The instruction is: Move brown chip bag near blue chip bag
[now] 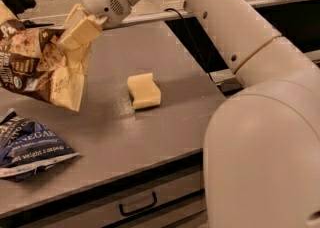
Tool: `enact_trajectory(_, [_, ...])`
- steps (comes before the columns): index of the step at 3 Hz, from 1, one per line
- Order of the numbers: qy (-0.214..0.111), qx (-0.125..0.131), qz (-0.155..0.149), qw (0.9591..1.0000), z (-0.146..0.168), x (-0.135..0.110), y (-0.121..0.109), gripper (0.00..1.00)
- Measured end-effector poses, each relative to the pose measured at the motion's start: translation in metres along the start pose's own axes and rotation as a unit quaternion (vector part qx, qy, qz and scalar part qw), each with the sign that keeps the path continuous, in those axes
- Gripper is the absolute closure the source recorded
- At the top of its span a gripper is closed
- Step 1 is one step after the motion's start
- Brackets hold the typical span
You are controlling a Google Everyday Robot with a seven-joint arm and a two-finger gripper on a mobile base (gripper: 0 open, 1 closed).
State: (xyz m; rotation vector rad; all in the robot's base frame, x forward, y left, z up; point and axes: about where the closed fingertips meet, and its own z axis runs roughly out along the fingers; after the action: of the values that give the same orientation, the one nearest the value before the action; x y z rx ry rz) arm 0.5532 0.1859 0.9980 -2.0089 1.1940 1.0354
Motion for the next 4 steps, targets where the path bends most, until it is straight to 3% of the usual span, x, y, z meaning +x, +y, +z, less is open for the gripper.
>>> enact_trajectory(1, [-0.001, -0.008, -0.009, 0.9999, 0.0013, 0.0002, 0.0171, 1.00])
enact_trajectory(2, [-0.012, -0.013, -0.010, 0.9998, 0.0037, 0.0018, 0.0261, 0.84])
enact_trajectory(4, [-0.014, -0.012, -0.010, 0.9998, 0.0083, 0.0000, 0.0236, 0.38])
